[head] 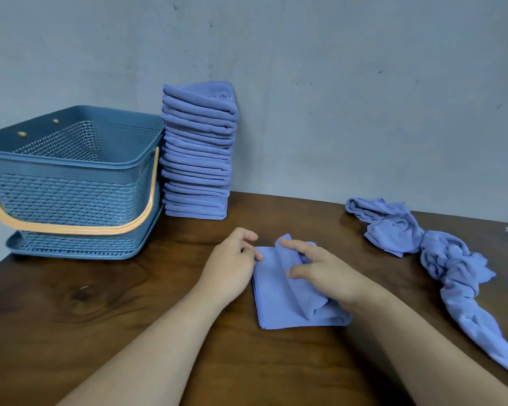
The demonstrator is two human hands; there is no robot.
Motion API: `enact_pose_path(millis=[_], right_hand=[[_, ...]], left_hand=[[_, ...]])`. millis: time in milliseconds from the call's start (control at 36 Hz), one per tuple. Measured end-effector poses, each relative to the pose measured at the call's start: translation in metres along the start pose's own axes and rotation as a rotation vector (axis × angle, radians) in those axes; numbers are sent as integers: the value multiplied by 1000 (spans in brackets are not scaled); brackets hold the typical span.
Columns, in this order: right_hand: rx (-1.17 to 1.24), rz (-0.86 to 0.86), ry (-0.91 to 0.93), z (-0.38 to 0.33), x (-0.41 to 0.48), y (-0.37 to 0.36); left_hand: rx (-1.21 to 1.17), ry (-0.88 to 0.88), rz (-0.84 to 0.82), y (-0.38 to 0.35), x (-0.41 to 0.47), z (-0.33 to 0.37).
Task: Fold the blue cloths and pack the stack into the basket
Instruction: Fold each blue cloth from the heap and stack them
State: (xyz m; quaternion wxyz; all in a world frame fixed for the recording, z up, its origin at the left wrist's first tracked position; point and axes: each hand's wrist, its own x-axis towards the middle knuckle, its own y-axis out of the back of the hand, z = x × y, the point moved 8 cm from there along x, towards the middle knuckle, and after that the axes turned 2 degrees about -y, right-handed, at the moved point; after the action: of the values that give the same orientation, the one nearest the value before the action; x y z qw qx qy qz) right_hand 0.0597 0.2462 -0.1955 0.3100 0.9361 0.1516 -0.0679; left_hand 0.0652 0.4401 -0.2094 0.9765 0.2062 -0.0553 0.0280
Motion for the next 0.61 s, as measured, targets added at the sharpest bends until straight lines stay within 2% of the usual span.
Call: enact_pose_path(millis=[222,333,389,444,528,611], right_hand=[[8,-7,44,-21,-1,10],[180,-104,47,-18,-3,-10],[386,-48,96,-17,-4,0],[484,117,185,-15,-7,26],[238,335,314,-2,-8,58],[-151,374,397,15,-4,54]], left_hand=[[20,4,-6,-2,0,-2],[-27,-6,-1,-2,1,-1],[-30,-9,5,-1,0,2],[-1,-9,-8,-1,-1,2],[35,-20,-38,-4,-1,2],[56,-48,-37,-7,0,1]])
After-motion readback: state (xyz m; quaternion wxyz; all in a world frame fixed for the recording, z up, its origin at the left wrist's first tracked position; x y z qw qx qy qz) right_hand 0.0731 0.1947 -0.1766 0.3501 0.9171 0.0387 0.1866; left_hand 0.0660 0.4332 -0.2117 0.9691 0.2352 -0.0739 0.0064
